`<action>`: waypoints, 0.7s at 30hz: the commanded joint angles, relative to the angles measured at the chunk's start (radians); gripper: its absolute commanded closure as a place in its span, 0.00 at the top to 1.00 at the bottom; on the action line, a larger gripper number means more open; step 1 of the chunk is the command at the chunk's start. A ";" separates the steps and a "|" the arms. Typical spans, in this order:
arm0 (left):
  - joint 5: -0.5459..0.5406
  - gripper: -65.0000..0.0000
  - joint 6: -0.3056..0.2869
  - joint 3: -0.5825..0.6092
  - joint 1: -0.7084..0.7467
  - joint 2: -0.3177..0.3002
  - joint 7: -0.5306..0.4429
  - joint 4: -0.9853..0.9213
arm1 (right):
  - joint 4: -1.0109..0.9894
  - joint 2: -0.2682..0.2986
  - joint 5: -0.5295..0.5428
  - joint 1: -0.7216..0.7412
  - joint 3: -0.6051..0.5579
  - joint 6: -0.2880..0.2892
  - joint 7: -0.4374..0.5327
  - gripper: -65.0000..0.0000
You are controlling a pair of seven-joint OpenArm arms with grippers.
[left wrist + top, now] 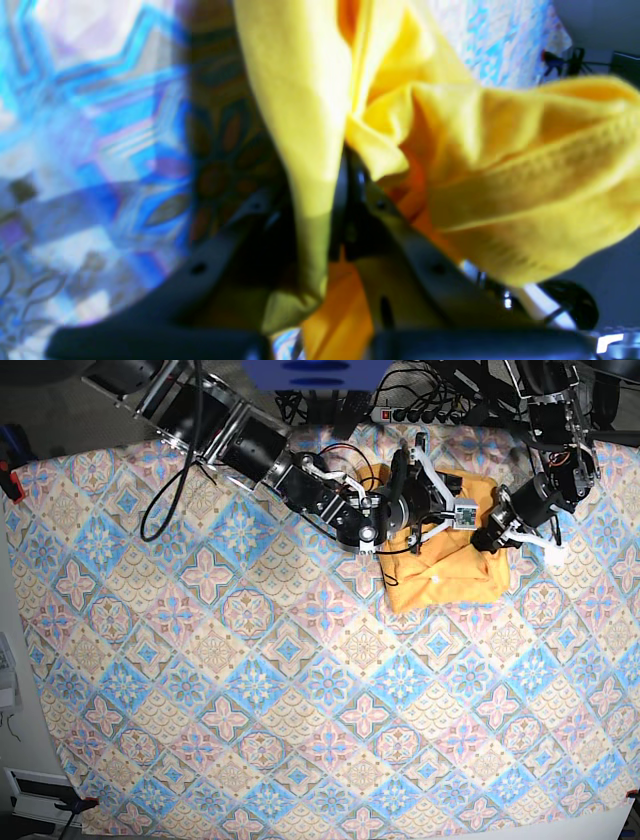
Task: Fold the T-shirt properly
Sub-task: 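Fold the bundle again with the right gripper over the left gripper, then release the bundle with both grippers and regrasp its edge with the right gripper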
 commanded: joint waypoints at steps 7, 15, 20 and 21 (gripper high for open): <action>0.045 0.00 -0.009 -0.002 -0.047 -0.010 -0.010 -0.029 | -0.016 -0.036 0.011 0.018 -0.006 0.010 -0.015 0.12; 0.047 0.04 -0.009 0.000 -0.093 -0.010 -0.004 -0.141 | 0.093 -0.025 0.015 0.012 0.027 0.010 -0.024 0.41; 0.045 0.30 -0.009 0.000 -0.094 -0.010 -0.001 -0.139 | 0.164 0.005 0.011 -0.028 0.143 0.010 -0.056 0.42; 0.042 0.35 -0.009 0.000 -0.091 -0.013 0.001 -0.139 | 0.193 0.016 0.011 -0.037 0.166 0.010 -0.056 0.42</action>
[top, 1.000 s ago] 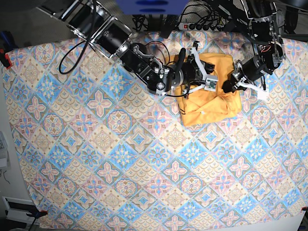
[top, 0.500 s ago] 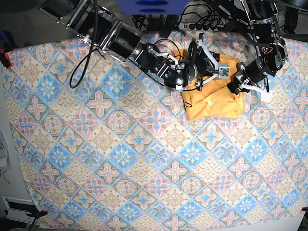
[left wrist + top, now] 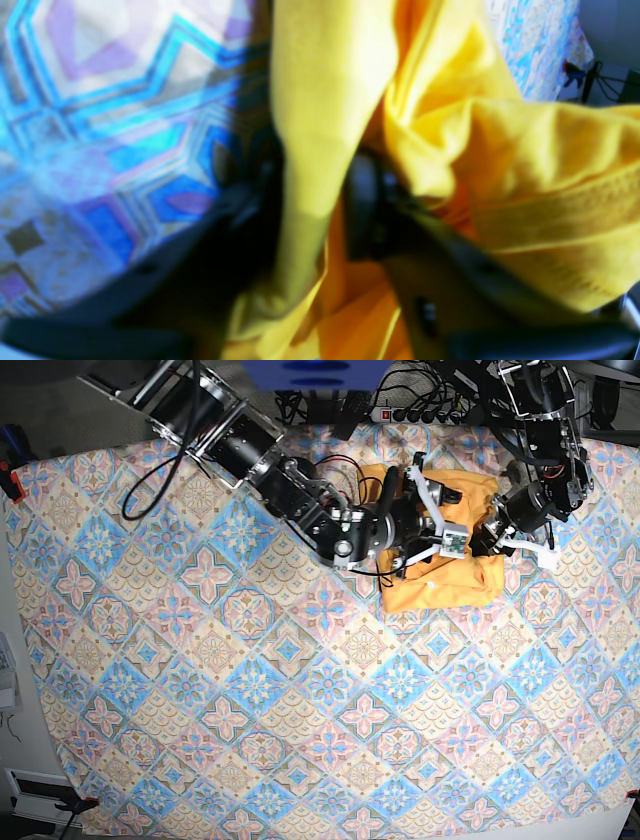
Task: Fold the T-shirt properly
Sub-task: 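Release the bundle with both grippers and regrasp its edge with the right gripper, then tuck the bundle edge under with the right gripper, left gripper withdrawing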
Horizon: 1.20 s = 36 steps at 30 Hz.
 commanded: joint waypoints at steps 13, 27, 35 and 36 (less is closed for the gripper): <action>-0.031 0.52 -0.137 -0.097 0.041 -0.051 0.001 0.016 | 0.243 0.100 0.020 -0.111 0.307 0.011 0.020 0.42; -0.203 0.51 -0.199 -0.257 0.070 -0.040 0.086 0.016 | -0.020 0.120 0.016 -0.085 0.449 0.011 0.098 0.41; -0.208 0.51 -0.199 -0.257 0.070 -0.034 0.088 0.016 | -0.029 0.065 0.017 -0.054 0.267 0.011 0.102 0.16; -0.208 0.51 -0.199 -0.257 0.070 -0.034 0.088 0.016 | -0.029 0.054 0.017 -0.053 0.247 0.011 0.102 0.16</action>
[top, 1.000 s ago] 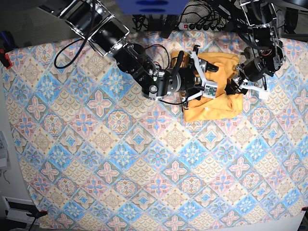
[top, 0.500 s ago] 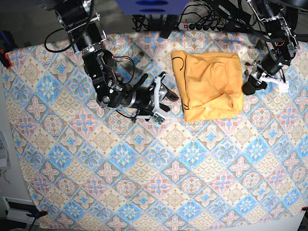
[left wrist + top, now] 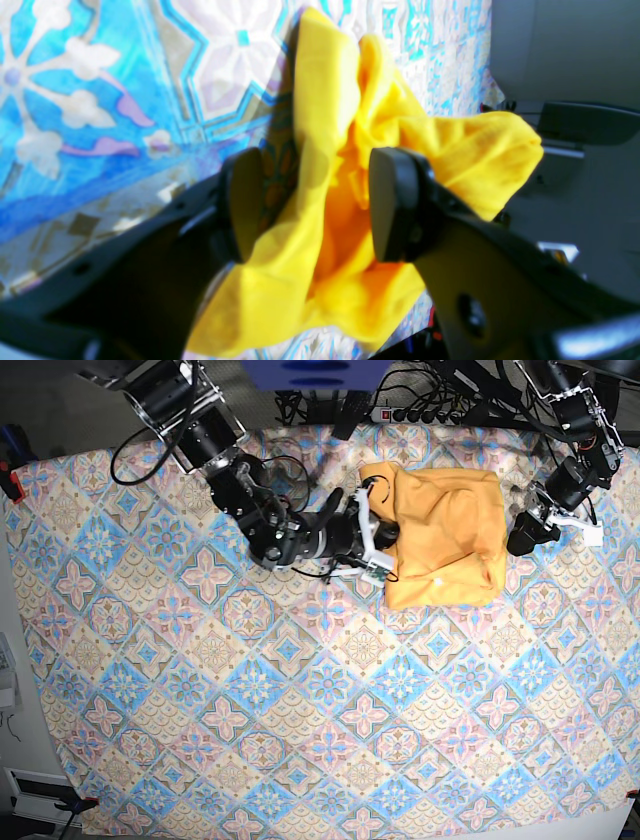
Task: Fold the T-shirt properly
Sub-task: 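Tuck the bundle edge under with the right gripper, left gripper withdrawing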
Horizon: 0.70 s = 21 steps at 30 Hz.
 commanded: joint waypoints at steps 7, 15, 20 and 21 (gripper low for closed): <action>-0.025 0.51 -0.009 -0.005 -0.004 -0.017 -0.006 0.016 | 0.025 -0.061 0.022 0.060 -0.129 0.006 0.029 0.16; -0.025 0.51 -0.009 -0.005 -0.004 -0.017 -0.006 0.016 | 0.015 -0.128 0.024 0.128 -0.308 0.006 0.027 0.16; -0.027 0.51 -0.010 -0.007 -0.004 -0.017 -0.006 0.016 | -0.066 -0.153 0.024 0.174 -0.406 0.006 0.027 0.16; -0.024 0.51 -0.012 -0.007 -0.004 -0.021 -0.010 0.019 | -0.084 -0.153 0.027 0.177 -0.416 0.006 0.027 0.16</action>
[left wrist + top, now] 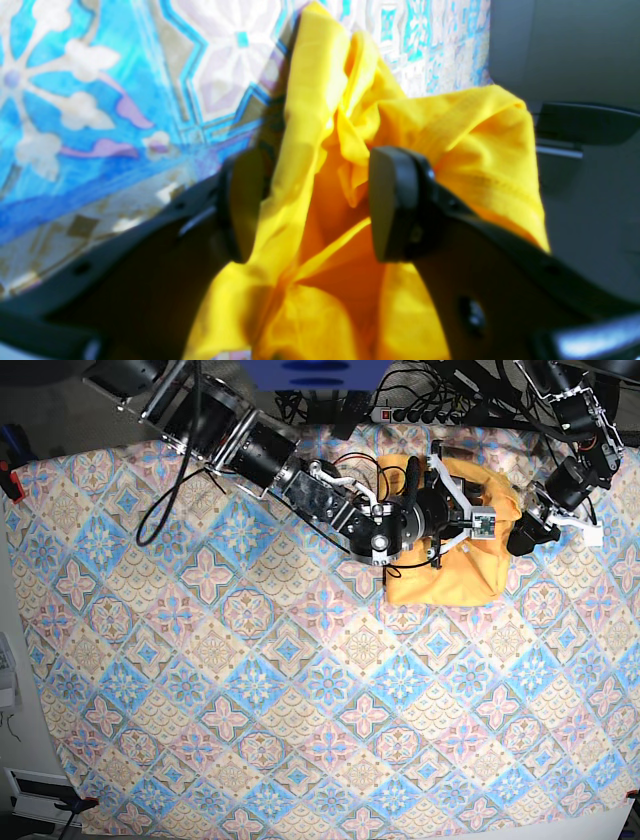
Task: Fold the T-shirt properly
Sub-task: 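Tuck the bundle edge under with the right gripper, left gripper withdrawing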
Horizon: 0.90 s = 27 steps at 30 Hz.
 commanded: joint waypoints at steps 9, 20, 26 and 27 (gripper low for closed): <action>-0.024 0.51 -0.014 -0.010 0.000 -0.061 -0.035 0.023 | -0.007 -0.014 0.014 0.017 -0.004 0.006 0.020 0.16; -0.018 0.51 -0.014 -0.037 0.011 -0.113 -0.026 0.025 | 0.256 0.041 0.013 0.011 0.112 0.006 -0.060 0.16; 0.077 0.51 -0.014 -0.036 0.111 -0.132 -0.027 0.342 | 0.246 0.096 0.013 0.011 0.229 0.006 -0.051 0.16; 0.111 0.51 -0.014 -0.036 0.120 -0.132 -0.027 0.384 | 0.232 0.096 0.013 0.011 0.244 0.006 -0.051 0.16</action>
